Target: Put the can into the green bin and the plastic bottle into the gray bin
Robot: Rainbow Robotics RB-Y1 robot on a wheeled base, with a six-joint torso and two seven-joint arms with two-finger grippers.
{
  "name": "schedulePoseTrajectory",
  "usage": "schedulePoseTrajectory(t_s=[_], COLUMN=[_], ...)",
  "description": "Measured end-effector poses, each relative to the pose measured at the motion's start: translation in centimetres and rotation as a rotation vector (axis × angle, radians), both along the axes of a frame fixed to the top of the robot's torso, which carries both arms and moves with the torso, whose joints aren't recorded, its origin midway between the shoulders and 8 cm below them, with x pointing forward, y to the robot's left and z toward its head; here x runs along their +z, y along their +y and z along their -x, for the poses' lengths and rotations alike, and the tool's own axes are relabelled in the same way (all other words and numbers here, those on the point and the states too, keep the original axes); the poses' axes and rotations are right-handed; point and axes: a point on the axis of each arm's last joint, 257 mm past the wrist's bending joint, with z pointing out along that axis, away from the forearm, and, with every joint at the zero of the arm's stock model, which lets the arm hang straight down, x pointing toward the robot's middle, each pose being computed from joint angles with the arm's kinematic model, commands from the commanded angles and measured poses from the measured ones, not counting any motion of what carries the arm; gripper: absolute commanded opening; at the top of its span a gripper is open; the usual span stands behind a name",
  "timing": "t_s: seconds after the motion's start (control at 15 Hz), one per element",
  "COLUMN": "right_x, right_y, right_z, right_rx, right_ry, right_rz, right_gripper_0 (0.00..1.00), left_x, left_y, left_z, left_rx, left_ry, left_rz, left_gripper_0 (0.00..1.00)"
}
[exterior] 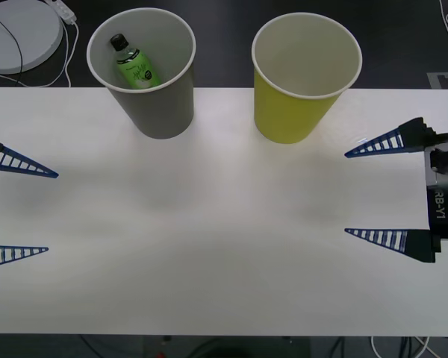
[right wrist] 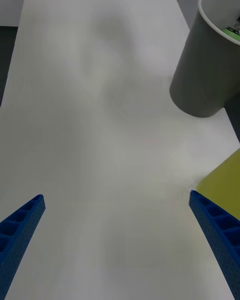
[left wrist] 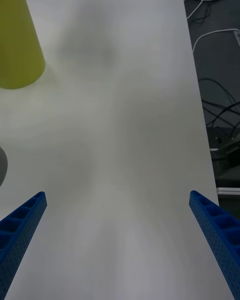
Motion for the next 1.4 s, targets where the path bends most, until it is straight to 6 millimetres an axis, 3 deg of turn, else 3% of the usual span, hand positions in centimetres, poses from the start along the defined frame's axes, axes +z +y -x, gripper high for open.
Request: schedulePoseTrajectory(t_s=[0.73,1.4], right_x=[-2.0,-1.9], right_y=[-4.3,-4.2], right_z=[1.0,1.9], right_rx=[-0.108,-0.075], right_ry=[0.139,0.159], right_rz=[0.019,0.009], right_gripper_0=[1.0,1.0], left_x=[0.0,0.0], left_y=[0.0,0.0], left_z=[0.0,0.0], left_rx=[0.0,0.0], left_ry=[0.0,0.0], left_rz=[0.0,0.0], left_gripper_0=[1.0,1.0])
